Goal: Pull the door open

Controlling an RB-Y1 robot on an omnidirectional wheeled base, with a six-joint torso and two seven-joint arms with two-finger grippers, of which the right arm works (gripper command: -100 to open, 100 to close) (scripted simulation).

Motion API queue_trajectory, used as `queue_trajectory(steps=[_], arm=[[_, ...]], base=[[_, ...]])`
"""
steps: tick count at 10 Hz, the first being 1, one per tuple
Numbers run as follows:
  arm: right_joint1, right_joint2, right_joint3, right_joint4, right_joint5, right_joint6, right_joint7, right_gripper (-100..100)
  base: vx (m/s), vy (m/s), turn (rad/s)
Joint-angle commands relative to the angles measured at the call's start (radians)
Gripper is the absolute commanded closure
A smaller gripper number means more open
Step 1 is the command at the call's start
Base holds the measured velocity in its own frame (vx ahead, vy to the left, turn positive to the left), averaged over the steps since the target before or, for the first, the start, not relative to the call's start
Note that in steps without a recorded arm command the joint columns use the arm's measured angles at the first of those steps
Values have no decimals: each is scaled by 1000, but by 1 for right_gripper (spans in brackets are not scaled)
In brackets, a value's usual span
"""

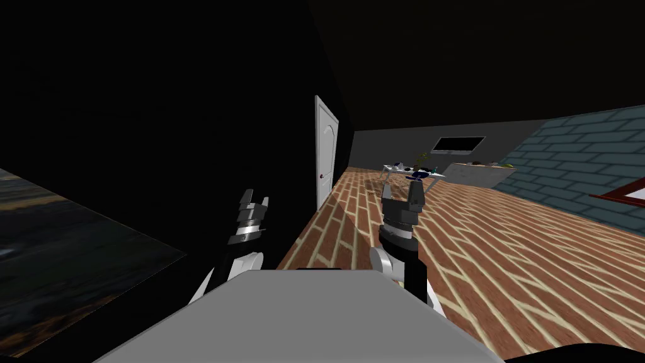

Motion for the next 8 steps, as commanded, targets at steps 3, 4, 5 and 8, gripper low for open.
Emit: queue_trajectory(steps=[3, 4, 5, 8], arm=[[-33, -27, 3, 76, 2, -4, -13, -100], [-41, -33, 4, 96, 2, -5, -16, -100], [-47, -37, 4, 109, 3, -6, -18, -100], [-76, -56, 7, 179, 4, -9, -30, -100]], base=[[101, -60, 125], [148, -57, 143], [114, -53, 109], [125, -82, 132]])
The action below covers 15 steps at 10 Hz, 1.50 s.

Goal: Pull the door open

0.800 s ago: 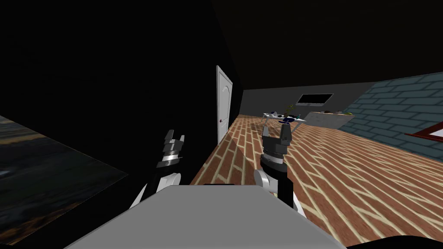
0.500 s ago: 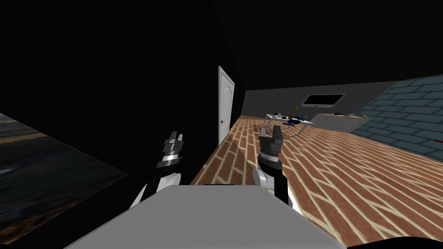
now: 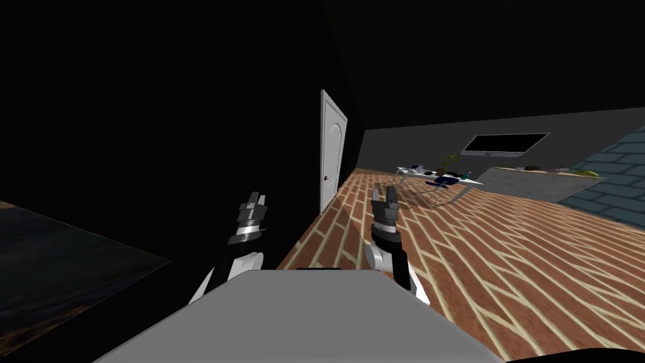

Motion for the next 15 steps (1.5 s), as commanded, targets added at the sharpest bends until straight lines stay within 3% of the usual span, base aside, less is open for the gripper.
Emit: queue_trajectory(steps=[1, 15], arm=[[-19, -10, 2, 39, 2, 2, -7, -100], [-145, -68, 13, 333, 8, -13, -56, -100]], base=[[106, -86, 161], [88, -81, 123]])
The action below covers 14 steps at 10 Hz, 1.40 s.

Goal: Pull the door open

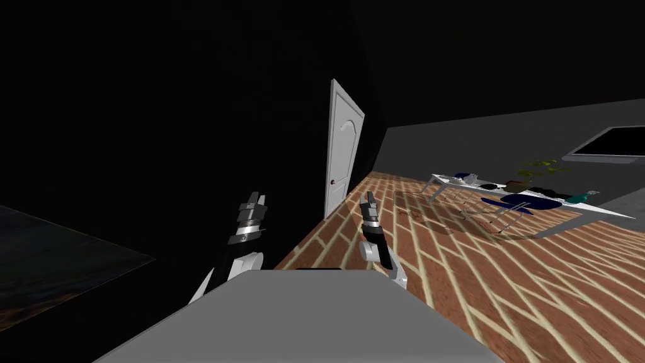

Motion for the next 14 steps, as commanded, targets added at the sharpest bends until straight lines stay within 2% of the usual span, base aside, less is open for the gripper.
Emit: queue_trajectory(steps=[1, 14], arm=[[-17, -3, 4, 38, 3, -2, -4, -100], [-149, -48, 15, 345, 10, -17, -56, -100]], base=[[70, -92, 143], [63, -102, 134]])
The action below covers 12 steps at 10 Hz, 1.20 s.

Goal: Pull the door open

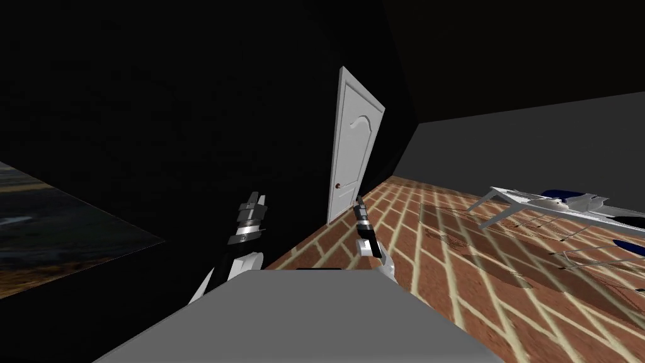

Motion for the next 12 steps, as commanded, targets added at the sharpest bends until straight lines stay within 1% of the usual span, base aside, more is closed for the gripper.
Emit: queue_trajectory(steps=[1, 9, 12], arm=[[-14, -4, 3, 41, 2, -6, -6, -100], [-98, -28, 10, 236, 6, -15, -39, -100], [-128, -37, 13, 308, 8, -19, -51, -100]], base=[[58, -100, 144], [55, -111, 146], [28, -115, 134]])
